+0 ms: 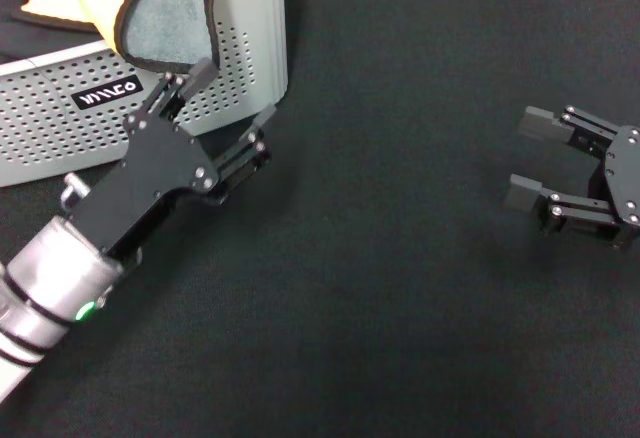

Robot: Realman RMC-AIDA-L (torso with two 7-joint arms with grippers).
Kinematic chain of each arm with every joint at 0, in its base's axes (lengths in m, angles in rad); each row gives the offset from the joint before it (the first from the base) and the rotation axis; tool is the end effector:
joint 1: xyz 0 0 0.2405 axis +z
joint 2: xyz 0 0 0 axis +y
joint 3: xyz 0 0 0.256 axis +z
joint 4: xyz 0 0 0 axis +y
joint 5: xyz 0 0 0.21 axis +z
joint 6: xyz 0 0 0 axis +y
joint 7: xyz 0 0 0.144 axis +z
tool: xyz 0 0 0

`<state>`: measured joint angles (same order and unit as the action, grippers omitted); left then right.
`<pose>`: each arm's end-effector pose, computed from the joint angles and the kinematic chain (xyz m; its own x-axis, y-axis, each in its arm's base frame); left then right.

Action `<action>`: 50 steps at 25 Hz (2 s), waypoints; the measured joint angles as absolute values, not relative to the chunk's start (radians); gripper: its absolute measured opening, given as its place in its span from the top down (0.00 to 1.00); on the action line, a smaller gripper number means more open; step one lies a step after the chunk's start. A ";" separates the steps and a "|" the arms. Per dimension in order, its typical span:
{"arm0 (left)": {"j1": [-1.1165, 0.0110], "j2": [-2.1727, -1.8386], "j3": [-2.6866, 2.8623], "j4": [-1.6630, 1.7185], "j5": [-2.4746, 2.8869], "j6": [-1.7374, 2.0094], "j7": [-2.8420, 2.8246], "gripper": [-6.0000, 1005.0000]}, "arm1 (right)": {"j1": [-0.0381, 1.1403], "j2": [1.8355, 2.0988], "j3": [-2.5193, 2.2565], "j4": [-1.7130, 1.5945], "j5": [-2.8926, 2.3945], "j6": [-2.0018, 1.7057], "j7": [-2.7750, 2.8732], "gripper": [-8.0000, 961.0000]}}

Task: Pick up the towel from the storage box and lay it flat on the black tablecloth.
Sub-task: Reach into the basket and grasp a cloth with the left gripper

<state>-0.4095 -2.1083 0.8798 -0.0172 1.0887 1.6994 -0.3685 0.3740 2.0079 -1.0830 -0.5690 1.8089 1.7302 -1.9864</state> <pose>-0.2751 0.2602 -0.0385 0.5593 -0.1976 0.8051 0.5277 -0.6641 -0.5296 0.2441 0.2878 0.0173 0.6079 -0.1163 -0.7854 -0.3073 -0.9466 -0.0977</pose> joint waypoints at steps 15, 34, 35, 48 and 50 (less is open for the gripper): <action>-0.471 -2.108 0.848 -0.113 0.926 1.658 -0.146 0.16 | 0.373 2.008 -1.089 -0.555 1.808 1.732 -1.992 0.10; -0.552 -2.108 0.637 -0.313 0.977 1.641 0.167 0.22 | 0.374 2.008 -1.089 -0.555 1.808 1.730 -1.994 0.10; -0.552 -2.108 0.637 -0.313 0.982 1.640 0.167 0.23 | 0.374 2.008 -1.089 -0.555 1.808 1.730 -1.995 0.10; -0.554 -2.109 0.634 -0.330 0.991 1.631 0.167 0.35 | 0.374 2.008 -1.089 -0.555 1.809 1.731 -1.996 0.10; -0.555 -2.109 0.634 -0.330 0.991 1.627 0.164 0.42 | 0.374 2.008 -1.089 -0.555 1.808 1.731 -1.996 0.10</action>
